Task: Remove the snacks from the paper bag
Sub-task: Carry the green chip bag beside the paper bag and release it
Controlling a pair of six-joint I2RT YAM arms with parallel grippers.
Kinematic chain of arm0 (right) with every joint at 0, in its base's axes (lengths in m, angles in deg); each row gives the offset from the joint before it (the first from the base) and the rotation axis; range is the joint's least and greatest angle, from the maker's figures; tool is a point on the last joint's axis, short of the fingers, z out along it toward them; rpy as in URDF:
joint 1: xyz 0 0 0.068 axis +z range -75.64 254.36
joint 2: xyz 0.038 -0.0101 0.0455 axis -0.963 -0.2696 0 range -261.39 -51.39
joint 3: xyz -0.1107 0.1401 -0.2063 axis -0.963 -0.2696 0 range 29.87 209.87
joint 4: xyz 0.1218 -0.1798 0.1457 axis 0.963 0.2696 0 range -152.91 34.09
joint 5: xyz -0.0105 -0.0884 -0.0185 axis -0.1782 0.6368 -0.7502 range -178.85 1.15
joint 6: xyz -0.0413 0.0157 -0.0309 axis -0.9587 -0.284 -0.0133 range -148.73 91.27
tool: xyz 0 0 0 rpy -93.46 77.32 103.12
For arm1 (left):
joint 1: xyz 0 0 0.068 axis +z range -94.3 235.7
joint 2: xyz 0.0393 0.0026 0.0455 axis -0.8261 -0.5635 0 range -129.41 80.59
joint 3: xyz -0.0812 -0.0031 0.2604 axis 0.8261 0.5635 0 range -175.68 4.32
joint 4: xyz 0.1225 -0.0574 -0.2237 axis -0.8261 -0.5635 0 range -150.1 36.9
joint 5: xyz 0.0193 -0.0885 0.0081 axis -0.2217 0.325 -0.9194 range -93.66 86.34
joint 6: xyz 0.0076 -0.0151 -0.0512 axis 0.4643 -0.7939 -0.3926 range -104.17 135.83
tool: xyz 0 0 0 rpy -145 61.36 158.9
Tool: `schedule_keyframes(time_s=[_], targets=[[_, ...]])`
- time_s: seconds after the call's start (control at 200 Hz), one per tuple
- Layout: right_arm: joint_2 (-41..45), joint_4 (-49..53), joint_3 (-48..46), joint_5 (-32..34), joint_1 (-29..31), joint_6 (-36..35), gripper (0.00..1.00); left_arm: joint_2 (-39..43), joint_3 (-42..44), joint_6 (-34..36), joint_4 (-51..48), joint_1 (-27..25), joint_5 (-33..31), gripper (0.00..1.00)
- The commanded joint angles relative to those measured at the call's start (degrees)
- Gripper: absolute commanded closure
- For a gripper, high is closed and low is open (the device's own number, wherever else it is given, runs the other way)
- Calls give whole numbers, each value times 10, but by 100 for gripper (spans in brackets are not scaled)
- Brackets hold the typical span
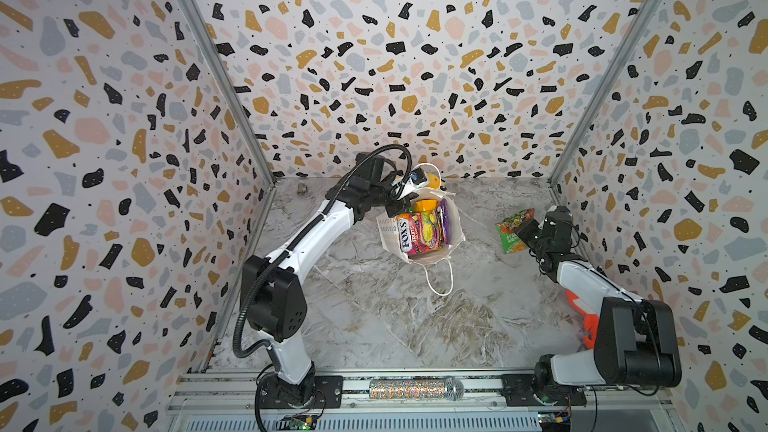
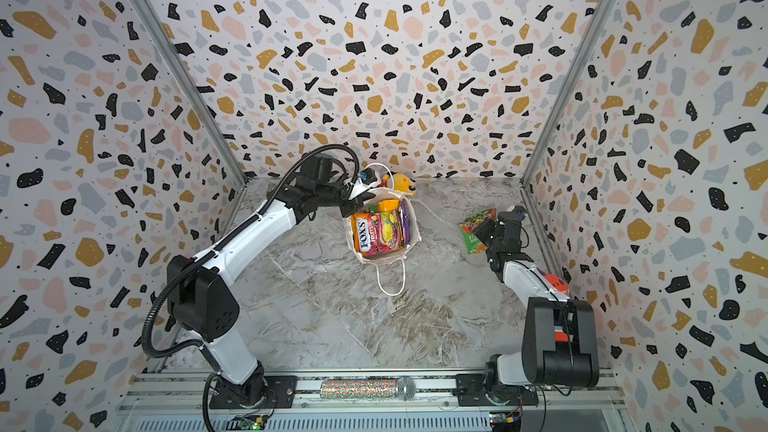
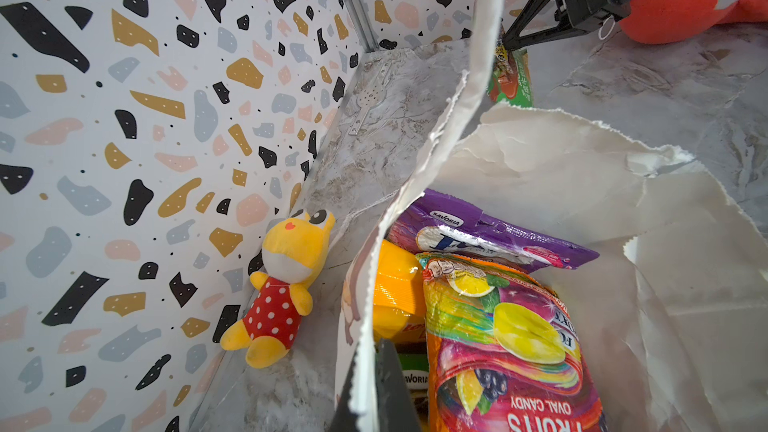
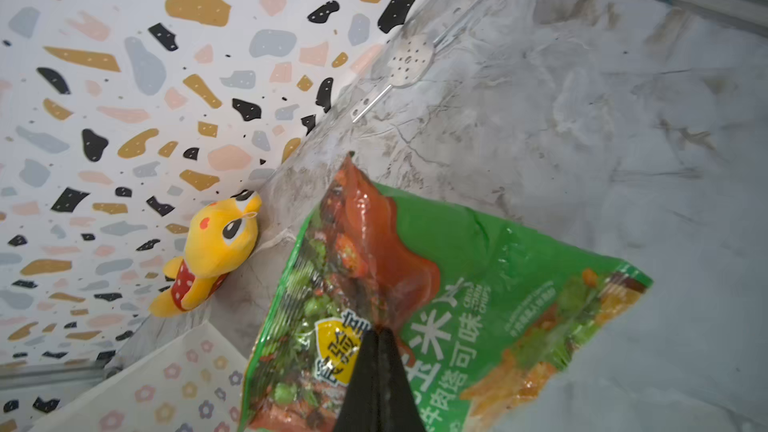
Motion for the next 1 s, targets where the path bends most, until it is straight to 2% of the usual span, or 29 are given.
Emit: schedule_keyframes(time_s=[0.0, 0.165, 0.295, 0.4, 0.466, 0.521, 0.566, 0.616, 0.651, 0.686, 0.706, 0.751, 0.826, 0.941, 0.996], targets=[[-22, -47, 0, 10, -10, 39, 100, 13, 3, -5, 42, 1, 17, 100], [-64, -87, 3, 17, -22, 65, 99, 17, 6, -5, 43, 1, 17, 100], [-90, -82, 25, 18, -27, 72, 77, 18, 8, -6, 44, 1, 17, 100], [-90, -60, 43, 21, -29, 62, 64, 19, 8, -7, 45, 1, 16, 100], [-81, -53, 53, 11, -28, 39, 56, 19, 7, -7, 44, 1, 16, 100], [-76, -17, 81, -12, -24, -14, 53, 18, 5, -10, 44, 0, 17, 100], [-78, 59, 124, -15, -9, -69, 51, 19, 5, -9, 43, 1, 20, 100], [-80, 142, 157, 17, 18, -129, 49, 20, 5, -9, 43, 1, 20, 100], [-80, 176, 167, 45, 38, -164, 40, 21, 7, -9, 43, 1, 19, 100], [-84, 216, 176, 66, 52, -195, 8, 22, 9, -8, 45, 0, 18, 100], [-91, 244, 186, 73, 59, -205, 0, 23, 10, -9, 47, 1, 18, 100], [-110, 306, 202, 79, 66, -220, 0, 21, 10, -13, 51, 1, 20, 100], [-129, 359, 196, 88, 75, -232, 6, 17, 7, -16, 49, 1, 30, 100], [-116, 354, 141, 114, 79, -220, 14, 15, 10, -15, 51, 0, 34, 100], [-110, 325, 116, 103, 79, -213, 16, 13, 11, -13, 51, 1, 31, 100]])
